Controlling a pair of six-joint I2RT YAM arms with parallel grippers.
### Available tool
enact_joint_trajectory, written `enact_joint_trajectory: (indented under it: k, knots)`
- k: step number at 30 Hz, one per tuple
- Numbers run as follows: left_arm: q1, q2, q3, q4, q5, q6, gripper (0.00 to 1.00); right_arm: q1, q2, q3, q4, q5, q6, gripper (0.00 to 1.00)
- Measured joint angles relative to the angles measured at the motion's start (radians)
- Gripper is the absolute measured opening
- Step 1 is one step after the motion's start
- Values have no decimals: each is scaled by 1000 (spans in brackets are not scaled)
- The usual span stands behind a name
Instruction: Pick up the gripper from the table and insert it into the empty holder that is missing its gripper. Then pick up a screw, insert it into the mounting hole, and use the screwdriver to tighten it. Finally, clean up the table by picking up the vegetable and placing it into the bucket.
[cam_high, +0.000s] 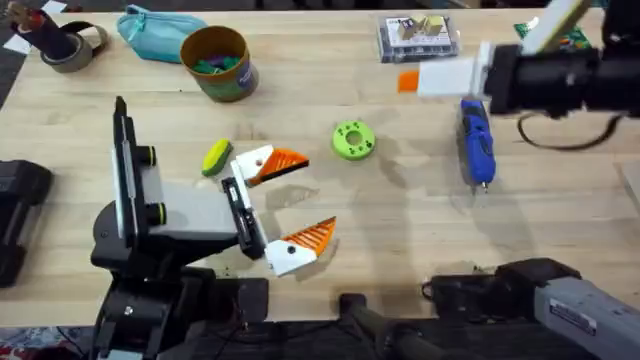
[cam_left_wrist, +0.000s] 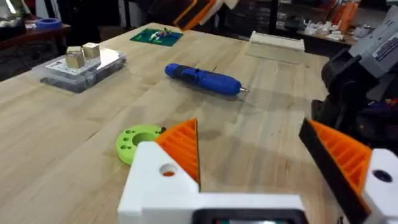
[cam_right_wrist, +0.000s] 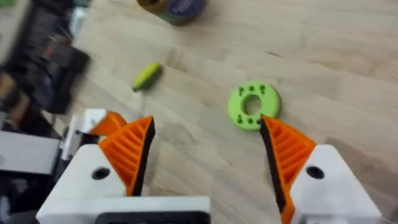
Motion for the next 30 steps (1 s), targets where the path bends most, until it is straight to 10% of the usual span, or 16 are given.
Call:
enact_joint_trajectory:
  k: [12,30]
  knots:
    - [0,0,0,0,0,0,987,309,7,1,-195,499,-118,996]
    - [0,0,0,0,0,0,987,329,119,1,-239,596,-118,996]
